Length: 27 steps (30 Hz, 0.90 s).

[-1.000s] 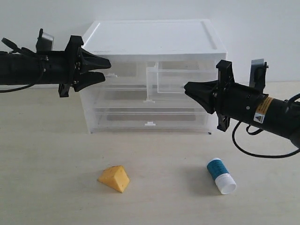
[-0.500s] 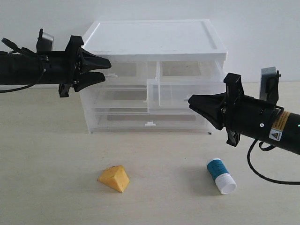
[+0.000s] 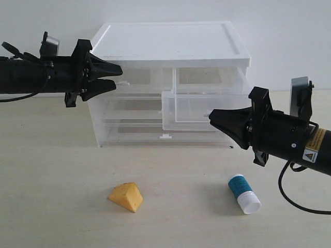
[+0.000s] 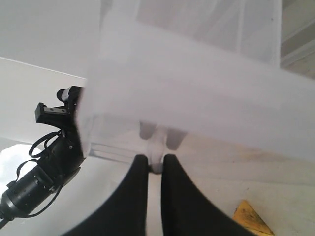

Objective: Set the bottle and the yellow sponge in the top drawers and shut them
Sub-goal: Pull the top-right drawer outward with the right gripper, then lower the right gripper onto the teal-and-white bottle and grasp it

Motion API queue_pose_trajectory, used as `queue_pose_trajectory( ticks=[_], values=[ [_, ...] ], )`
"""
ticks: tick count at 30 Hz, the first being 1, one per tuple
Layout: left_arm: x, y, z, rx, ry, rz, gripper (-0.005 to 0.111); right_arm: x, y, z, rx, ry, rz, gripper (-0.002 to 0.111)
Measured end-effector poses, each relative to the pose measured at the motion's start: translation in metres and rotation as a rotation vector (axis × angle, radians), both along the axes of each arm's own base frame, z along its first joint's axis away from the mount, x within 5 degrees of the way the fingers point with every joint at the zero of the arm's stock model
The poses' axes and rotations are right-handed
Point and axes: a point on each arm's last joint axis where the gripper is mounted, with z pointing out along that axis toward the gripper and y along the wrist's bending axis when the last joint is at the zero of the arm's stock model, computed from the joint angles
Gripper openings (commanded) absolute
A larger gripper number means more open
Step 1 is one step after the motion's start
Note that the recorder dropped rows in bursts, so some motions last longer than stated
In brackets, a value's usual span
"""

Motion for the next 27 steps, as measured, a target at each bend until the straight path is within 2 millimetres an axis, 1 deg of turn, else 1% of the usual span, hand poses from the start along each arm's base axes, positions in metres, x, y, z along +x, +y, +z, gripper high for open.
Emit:
queue_pose_trajectory(
  ticks=[2,4,6,7,9,10,11,14,21,27],
  values=[
    [0.0,0.0,0.0,0.0,0.0,0.0,0.046,0.0,0.0,0.0,0.001,0.001,0.0,0.0],
    [0.0,0.0,0.0,0.0,0.0,0.0,0.046,0.0,0.0,0.0,0.001,0.001,0.0,0.005],
    [0.0,0.0,0.0,0.0,0.0,0.0,0.046,0.0,0.0,0.0,-0.002,-0.003,0.002,0.018],
    [0.0,0.0,0.0,0.0,0.0,0.0,0.046,-0.001,0.0,0.0,-0.01,-0.012,0.009,0.028],
    [0.0,0.0,0.0,0.0,0.0,0.0,0.046,-0.003,0.002,0.002,-0.017,-0.035,0.033,0.052],
    [0.0,0.0,0.0,0.0,0.0,0.0,0.046,-0.004,0.002,0.002,-0.021,-0.041,0.044,0.061],
    [0.0,0.0,0.0,0.0,0.0,0.0,0.046,-0.005,0.003,0.003,-0.027,-0.053,0.057,0.064],
    [0.0,0.0,0.0,0.0,0.0,0.0,0.046,-0.007,0.004,0.002,-0.05,-0.067,0.095,0.06],
    [0.0,0.0,0.0,0.0,0.0,0.0,0.046,-0.015,0.008,-0.001,-0.108,-0.095,0.199,0.06],
    [0.0,0.0,0.0,0.0,0.0,0.0,0.046,-0.018,0.009,-0.003,-0.123,-0.095,0.231,0.059]
  ],
)
